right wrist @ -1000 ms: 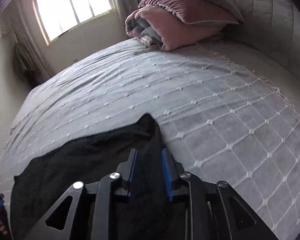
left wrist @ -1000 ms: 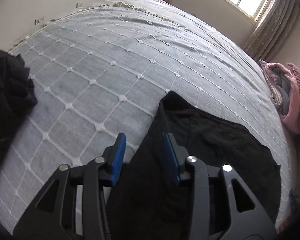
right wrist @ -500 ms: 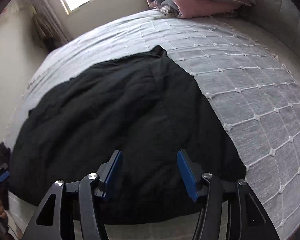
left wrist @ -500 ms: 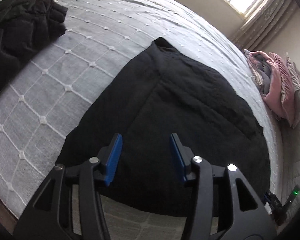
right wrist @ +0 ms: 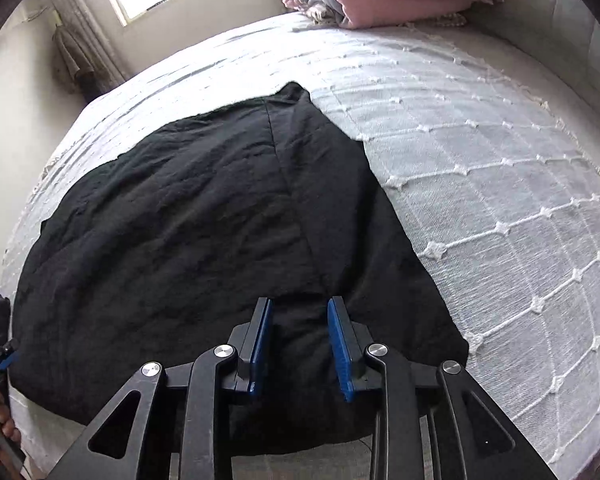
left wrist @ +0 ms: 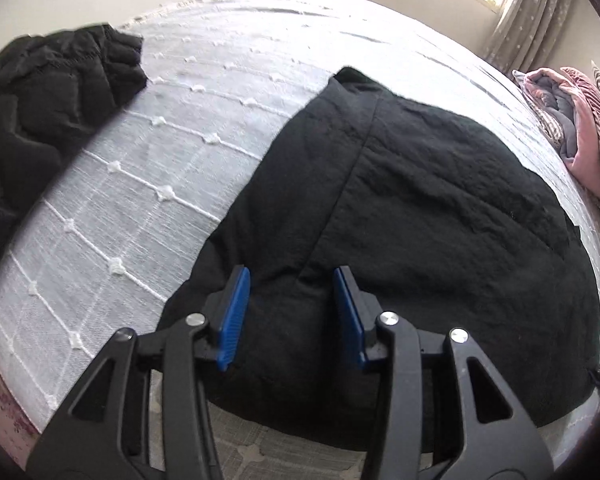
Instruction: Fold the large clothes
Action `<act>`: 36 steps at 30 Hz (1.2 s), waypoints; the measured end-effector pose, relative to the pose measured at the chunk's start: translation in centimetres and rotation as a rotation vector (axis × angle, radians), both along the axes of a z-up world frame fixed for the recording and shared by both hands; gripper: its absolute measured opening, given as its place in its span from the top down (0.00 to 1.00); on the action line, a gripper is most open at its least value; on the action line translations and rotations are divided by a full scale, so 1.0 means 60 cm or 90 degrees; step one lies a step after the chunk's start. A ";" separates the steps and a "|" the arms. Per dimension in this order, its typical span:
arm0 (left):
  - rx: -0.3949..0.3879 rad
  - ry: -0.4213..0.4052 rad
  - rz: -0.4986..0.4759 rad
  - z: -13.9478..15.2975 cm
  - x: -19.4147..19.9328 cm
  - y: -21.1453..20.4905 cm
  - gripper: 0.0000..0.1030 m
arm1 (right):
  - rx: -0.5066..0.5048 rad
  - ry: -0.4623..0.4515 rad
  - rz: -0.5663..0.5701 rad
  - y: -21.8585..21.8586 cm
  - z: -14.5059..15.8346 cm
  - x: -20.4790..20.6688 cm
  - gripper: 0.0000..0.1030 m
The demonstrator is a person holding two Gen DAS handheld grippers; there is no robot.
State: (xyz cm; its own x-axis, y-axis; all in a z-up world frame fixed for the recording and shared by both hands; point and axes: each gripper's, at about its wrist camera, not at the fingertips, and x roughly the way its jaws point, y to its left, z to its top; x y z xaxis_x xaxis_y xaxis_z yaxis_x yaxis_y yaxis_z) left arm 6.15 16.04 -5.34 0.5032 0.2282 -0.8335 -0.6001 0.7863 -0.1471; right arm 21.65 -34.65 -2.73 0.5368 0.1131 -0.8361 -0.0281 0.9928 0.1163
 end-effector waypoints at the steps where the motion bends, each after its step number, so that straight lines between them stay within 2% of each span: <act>1: 0.012 -0.009 -0.003 0.010 -0.005 -0.009 0.55 | -0.010 -0.024 0.004 0.007 0.013 -0.009 0.67; 2: 0.023 -0.021 -0.014 0.020 -0.009 -0.020 0.55 | -0.015 -0.051 0.011 0.015 0.028 -0.017 0.48; 4: 0.041 -0.040 -0.060 0.037 -0.009 -0.051 0.55 | -0.010 -0.091 0.028 0.030 0.047 -0.028 0.19; 5: 0.053 -0.042 -0.083 0.042 -0.006 -0.067 0.55 | -0.008 -0.108 0.036 0.037 0.054 -0.032 0.19; 8: 0.091 -0.042 -0.115 0.051 -0.002 -0.105 0.54 | 0.012 -0.102 0.035 0.038 0.054 -0.029 0.19; 10: 0.085 -0.052 -0.126 0.054 -0.002 -0.121 0.54 | 0.030 -0.089 0.029 0.030 0.050 -0.024 0.19; 15: 0.063 -0.076 -0.200 0.057 0.004 -0.181 0.52 | 0.075 -0.069 0.011 0.015 0.044 -0.024 0.19; 18: 0.085 -0.065 -0.261 0.051 0.008 -0.245 0.51 | 0.080 -0.065 0.021 0.026 0.041 -0.027 0.19; 21: 0.118 -0.048 -0.302 0.042 0.016 -0.290 0.51 | 0.077 -0.061 0.060 0.055 0.035 -0.032 0.19; 23: 0.119 -0.035 -0.298 0.035 0.025 -0.292 0.51 | 0.077 -0.062 0.104 0.086 0.035 -0.039 0.19; 25: 0.100 -0.022 -0.279 0.025 0.035 -0.278 0.51 | 0.027 -0.086 0.150 0.132 0.034 -0.053 0.20; 27: 0.086 -0.014 -0.262 0.017 0.041 -0.261 0.51 | -0.034 -0.112 0.192 0.181 0.027 -0.067 0.26; 29: 0.079 -0.010 -0.250 0.013 0.042 -0.248 0.51 | -0.040 -0.100 0.250 0.233 0.011 -0.076 0.56; 30: 0.070 -0.014 -0.243 0.015 0.042 -0.240 0.51 | -0.037 -0.090 0.268 0.254 0.003 -0.078 0.61; 31: 0.060 -0.025 -0.234 0.020 0.043 -0.231 0.51 | -0.043 -0.090 0.284 0.277 -0.002 -0.079 0.63; 33: 0.047 -0.052 -0.216 0.030 0.052 -0.214 0.51 | -0.058 -0.128 0.311 0.319 0.001 -0.080 0.64; 36: 0.034 -0.053 -0.220 0.026 0.083 -0.198 0.47 | -0.029 -0.162 0.330 0.363 0.005 -0.067 0.64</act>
State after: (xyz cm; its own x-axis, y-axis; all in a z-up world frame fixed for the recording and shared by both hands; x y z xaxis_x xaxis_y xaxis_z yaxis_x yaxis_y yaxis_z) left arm 11.12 4.15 -3.76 0.6244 0.0750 -0.7775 -0.2852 0.9486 -0.1375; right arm 17.64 -12.85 -2.42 0.6063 0.3817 -0.6976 -0.5332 0.8460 -0.0005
